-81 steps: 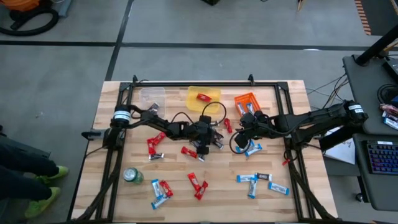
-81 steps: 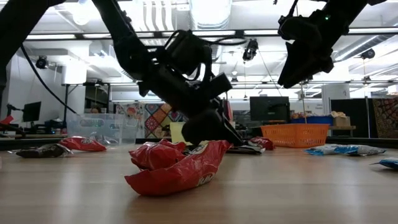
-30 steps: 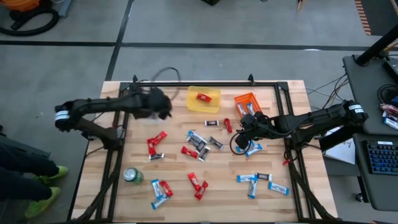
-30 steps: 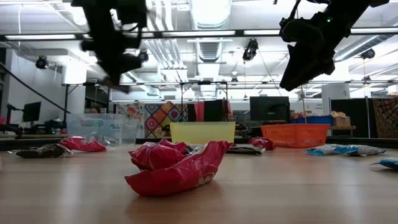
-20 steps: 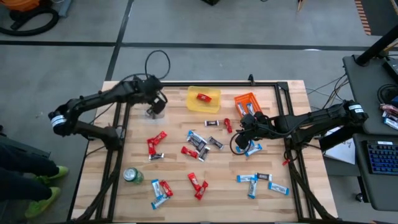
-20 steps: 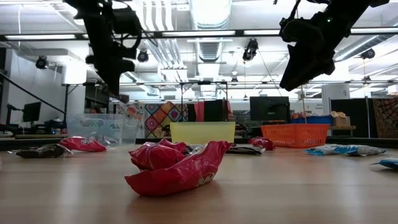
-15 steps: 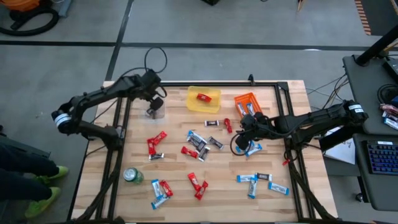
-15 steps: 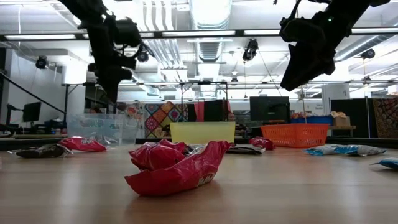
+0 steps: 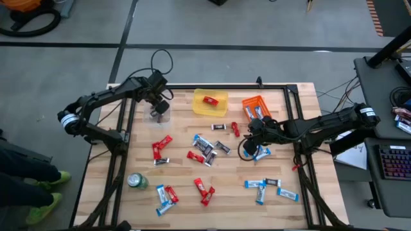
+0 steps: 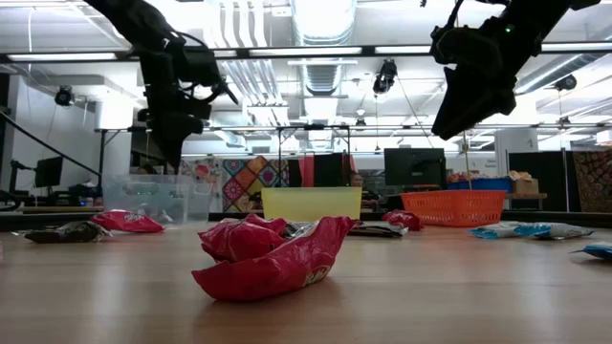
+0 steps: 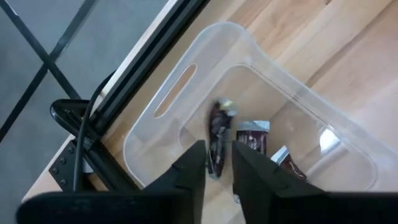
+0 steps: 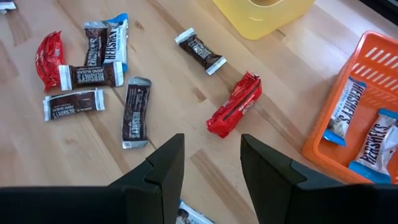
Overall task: Sort candy
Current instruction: Put the red chocolate bar into the yellow bin
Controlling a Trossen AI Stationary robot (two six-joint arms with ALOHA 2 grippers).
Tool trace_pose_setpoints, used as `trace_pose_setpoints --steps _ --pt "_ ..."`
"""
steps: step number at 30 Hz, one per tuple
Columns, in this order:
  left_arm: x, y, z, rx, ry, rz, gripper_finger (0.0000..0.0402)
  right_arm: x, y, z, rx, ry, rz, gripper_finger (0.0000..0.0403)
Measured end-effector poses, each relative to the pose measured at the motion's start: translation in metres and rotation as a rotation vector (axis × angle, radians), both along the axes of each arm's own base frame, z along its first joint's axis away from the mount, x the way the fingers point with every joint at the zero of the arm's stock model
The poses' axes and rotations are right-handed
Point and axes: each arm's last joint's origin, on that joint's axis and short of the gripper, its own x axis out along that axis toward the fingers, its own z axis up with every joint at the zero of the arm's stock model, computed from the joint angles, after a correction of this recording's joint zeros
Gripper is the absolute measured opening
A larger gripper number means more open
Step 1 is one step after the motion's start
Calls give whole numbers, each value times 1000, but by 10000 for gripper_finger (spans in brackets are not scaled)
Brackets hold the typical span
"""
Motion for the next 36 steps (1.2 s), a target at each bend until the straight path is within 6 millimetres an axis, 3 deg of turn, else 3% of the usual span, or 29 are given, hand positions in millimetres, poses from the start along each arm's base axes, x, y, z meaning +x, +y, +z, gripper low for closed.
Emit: trace_pose_setpoints --steps 5,10,22,30,36 --pt "-1 -3 5 8 -54 68 100 0 -1 0 16 -24 -65 144" --pt "9 -17 10 17 -141 70 102 5 -1 -8 35 -19 -131 144" --pt "63 -95 10 100 -443 -263 82 34 -5 -32 25 53 -209 144" --pt "74 -135 -2 183 -557 -233 82 59 -19 -52 -12 137 -273 144" --pt "75 -154 -3 208 -578 -244 81 74 -28 -65 -22 194 -291 144"
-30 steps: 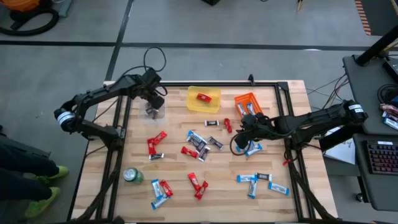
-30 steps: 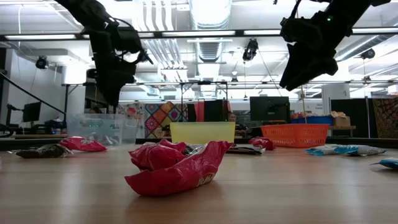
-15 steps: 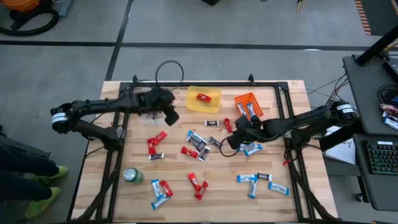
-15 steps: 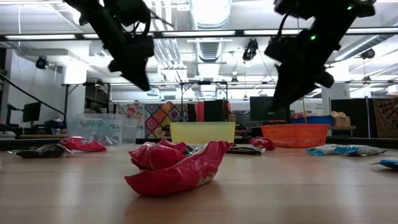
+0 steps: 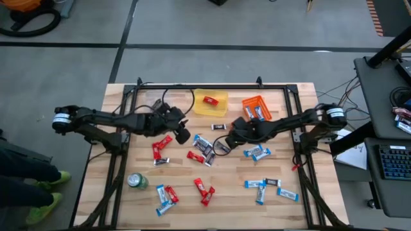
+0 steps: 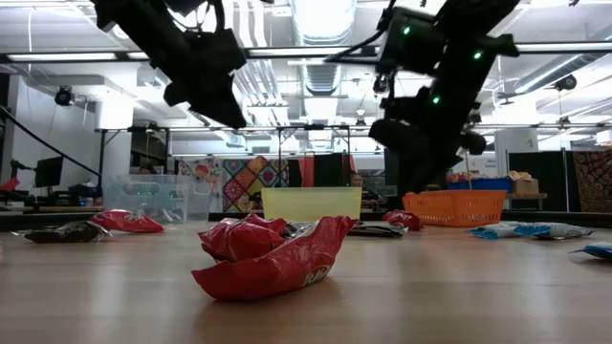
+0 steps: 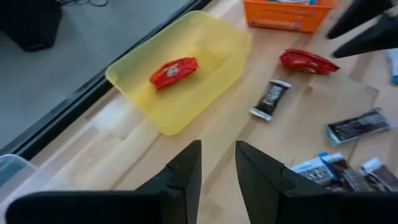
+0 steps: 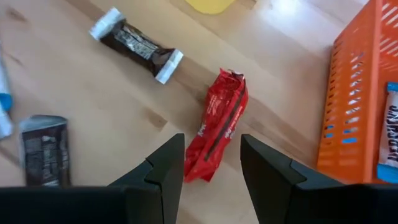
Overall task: Sort candy
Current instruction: Put the red chocolate bar into the yellow bin
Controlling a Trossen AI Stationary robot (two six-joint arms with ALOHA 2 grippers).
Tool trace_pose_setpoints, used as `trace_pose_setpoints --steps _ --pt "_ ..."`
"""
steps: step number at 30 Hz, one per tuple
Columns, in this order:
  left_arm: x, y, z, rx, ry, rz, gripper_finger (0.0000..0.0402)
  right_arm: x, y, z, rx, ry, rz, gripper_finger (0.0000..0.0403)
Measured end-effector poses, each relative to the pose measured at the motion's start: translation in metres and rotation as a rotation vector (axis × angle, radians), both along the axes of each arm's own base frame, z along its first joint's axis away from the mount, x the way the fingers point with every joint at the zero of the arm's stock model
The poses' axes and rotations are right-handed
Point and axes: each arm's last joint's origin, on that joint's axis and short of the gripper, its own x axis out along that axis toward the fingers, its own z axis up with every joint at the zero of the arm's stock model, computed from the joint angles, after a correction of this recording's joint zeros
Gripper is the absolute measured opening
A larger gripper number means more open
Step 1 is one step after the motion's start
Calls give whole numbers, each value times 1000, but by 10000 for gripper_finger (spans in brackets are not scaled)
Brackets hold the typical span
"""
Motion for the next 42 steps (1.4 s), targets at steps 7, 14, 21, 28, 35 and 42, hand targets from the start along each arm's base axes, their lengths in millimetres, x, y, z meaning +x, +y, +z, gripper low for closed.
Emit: trace_pose_setpoints --steps 7,14,21,28,35,42 --pt "2 -4 1 -10 -37 -4 81 9 -5 -15 39 50 -5 144" --pt "4 -6 0 -3 -80 -14 81 12 -6 -30 47 101 -3 144" --pt "7 -8 -4 -3 -206 -22 81 13 -6 -37 48 118 -5 129" --pt "9 -19 -5 -1 -299 -71 81 13 -5 -36 60 114 2 43" --pt "9 -35 -3 -15 -322 -140 81 13 -4 -28 100 132 41 18" --pt "11 -57 7 0 -321 -293 81 15 -3 13 80 108 109 18"
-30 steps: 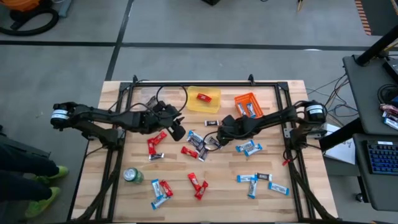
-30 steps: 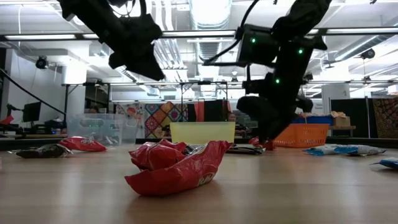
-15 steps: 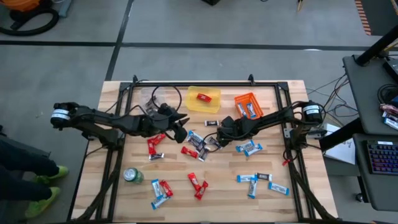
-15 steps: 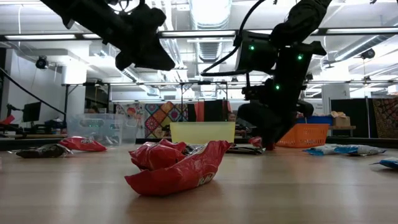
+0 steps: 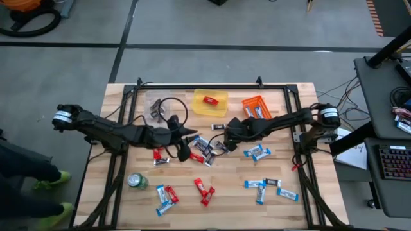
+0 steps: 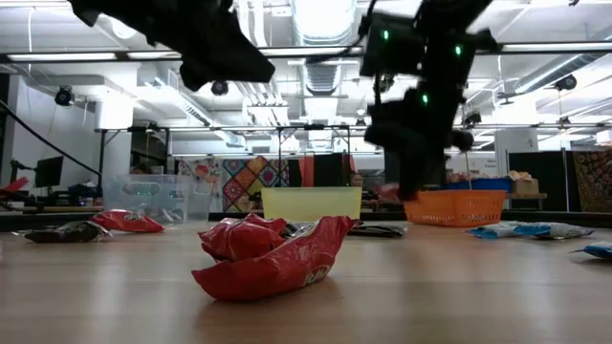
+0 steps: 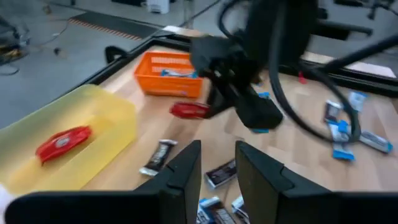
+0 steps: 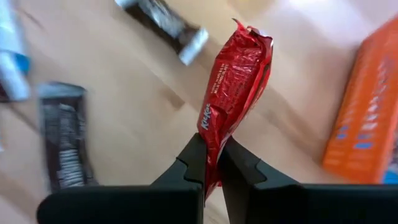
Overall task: Sort candy
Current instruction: Put the red chocolate bar into the yellow bin
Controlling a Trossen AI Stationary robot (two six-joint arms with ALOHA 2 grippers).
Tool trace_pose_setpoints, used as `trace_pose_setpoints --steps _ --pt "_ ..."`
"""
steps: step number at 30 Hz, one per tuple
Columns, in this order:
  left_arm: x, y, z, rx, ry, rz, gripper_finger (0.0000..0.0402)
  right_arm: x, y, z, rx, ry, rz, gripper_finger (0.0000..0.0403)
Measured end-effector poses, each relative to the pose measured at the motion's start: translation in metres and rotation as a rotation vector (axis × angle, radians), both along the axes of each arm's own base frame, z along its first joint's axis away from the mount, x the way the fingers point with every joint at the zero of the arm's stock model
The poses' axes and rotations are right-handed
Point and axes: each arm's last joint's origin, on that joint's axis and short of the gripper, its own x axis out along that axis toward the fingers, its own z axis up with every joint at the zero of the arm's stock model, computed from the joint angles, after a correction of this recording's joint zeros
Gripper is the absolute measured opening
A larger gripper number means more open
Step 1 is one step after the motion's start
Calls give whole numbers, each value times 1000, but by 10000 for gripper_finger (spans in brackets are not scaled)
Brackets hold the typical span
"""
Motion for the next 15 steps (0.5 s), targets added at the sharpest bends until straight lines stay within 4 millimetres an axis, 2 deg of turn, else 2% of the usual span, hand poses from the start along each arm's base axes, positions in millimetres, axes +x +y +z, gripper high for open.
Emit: trace_pose_setpoints --steps 8,15 --pt "-1 -5 0 18 21 -24 81 14 -6 49 -105 -63 241 18" --pt "-5 -8 4 -1 9 -32 81 30 -33 64 -237 -53 429 18"
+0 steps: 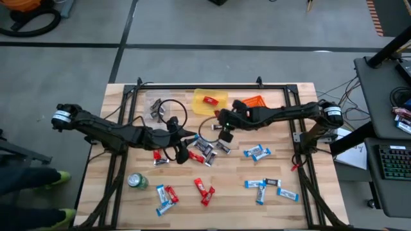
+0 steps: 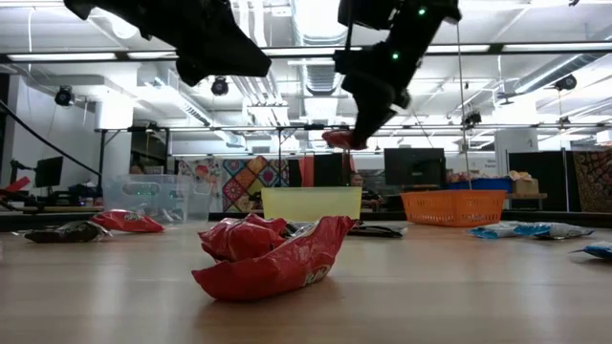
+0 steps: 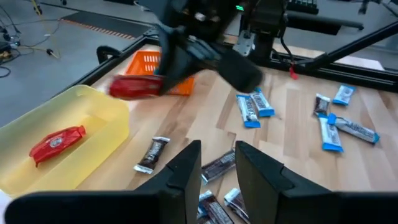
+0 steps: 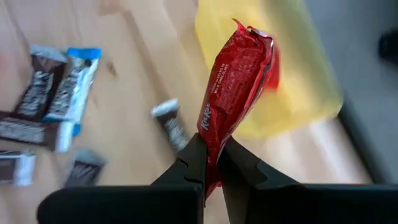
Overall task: Sort candy
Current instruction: Put the red chocolate bar into the yellow bin
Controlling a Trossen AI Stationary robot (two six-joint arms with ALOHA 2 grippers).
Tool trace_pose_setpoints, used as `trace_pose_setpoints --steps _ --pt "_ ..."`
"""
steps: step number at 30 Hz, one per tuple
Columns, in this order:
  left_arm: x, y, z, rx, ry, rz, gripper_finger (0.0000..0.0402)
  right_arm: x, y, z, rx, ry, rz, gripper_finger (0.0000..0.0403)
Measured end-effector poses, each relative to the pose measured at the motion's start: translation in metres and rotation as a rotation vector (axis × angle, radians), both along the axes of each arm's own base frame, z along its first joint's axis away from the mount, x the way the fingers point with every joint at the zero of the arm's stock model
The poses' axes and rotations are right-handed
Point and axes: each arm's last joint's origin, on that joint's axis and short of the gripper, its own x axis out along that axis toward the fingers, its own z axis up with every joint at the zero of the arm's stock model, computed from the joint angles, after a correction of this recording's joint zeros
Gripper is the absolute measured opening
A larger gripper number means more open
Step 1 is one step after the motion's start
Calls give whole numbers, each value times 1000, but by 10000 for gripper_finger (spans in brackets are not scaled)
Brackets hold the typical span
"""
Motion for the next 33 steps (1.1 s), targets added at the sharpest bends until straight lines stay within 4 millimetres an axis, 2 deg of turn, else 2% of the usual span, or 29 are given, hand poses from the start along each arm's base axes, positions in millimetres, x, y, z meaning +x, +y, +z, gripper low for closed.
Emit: trace_pose_setpoints --steps 4,9,18,23,33 --pt "-5 -4 5 -15 -16 -15 81 4 -22 2 -129 51 176 18" --pt "-11 -10 11 -35 -40 -36 81 10 -54 -6 -130 39 384 18" --pt "-14 -15 9 -61 -11 -44 81 16 -109 -35 -214 58 355 18" --pt "-17 -14 2 -108 47 -11 81 13 -121 -43 -170 50 288 32" --pt "-25 -11 -10 -180 159 65 81 11 -125 -38 -118 -17 209 119"
